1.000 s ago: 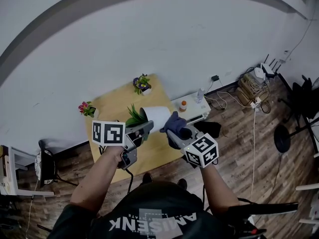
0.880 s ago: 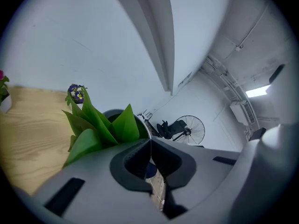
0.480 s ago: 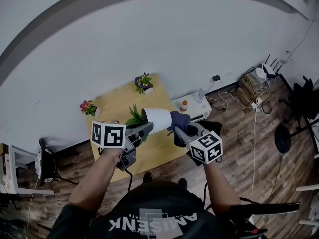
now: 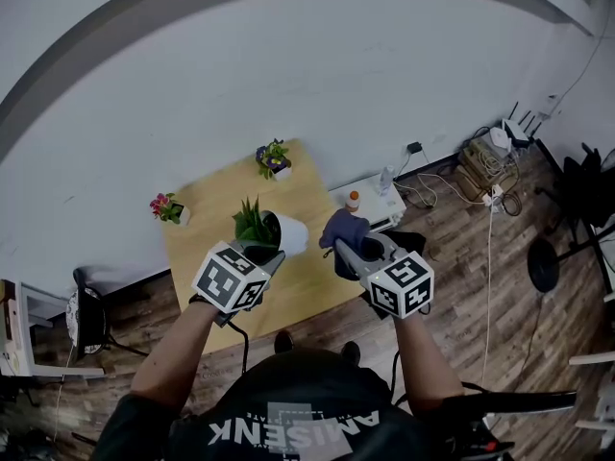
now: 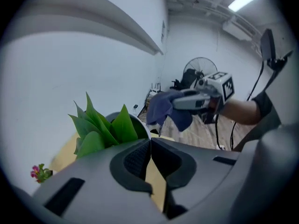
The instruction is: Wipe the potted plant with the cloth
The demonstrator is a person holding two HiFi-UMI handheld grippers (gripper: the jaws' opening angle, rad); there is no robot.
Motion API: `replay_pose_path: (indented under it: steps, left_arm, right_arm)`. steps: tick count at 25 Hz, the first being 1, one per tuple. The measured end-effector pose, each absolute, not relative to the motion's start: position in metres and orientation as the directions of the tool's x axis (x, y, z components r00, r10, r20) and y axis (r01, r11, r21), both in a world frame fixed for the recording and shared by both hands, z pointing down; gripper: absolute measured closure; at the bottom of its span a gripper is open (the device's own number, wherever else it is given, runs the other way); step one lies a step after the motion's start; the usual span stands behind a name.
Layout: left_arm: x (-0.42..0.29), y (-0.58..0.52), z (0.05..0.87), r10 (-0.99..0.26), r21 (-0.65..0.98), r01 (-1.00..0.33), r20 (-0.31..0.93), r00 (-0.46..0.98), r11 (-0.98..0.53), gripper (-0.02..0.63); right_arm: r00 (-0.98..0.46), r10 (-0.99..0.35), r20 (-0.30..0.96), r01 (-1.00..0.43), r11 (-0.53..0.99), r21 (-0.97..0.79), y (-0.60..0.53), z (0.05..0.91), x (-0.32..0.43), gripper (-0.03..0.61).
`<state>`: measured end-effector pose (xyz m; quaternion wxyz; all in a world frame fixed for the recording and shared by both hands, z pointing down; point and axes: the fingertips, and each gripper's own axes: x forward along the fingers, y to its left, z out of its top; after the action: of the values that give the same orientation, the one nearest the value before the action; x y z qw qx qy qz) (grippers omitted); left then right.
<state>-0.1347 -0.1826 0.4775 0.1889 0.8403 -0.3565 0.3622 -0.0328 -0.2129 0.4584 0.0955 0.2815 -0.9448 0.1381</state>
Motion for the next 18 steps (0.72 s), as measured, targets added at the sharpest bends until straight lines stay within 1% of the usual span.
replay_pose_path:
  steps: [4, 10, 18]
  left_arm:
    - [-0.137, -0.174, 0.5, -0.417, 0.018, -0.699, 0.792, 0.446, -0.715, 0.607]
    - [-0.157, -0.176, 0.544, -0.4, -0.154, -0.591, 0.862, 0.312, -0.792, 0.606]
    - [-0.184, -0.188, 0.609, -0.34, -0.221, -0.447, 0.918, 0.206, -0.867, 0.606]
  right_arm:
    - [-0.824, -0.507, 0.251, -0.556, 0.807, -0.196, -0.214, 0.452, -0.034, 0.528]
    - [-0.815, -0.514, 0.269, -0.57, 0.796, -0.205, -0.213, 0.458, -0.034, 0.528]
    - [-0.78, -0.539, 0.317, -0.614, 0.756, -0.227, -0.214, 0.475, -0.032, 0.528]
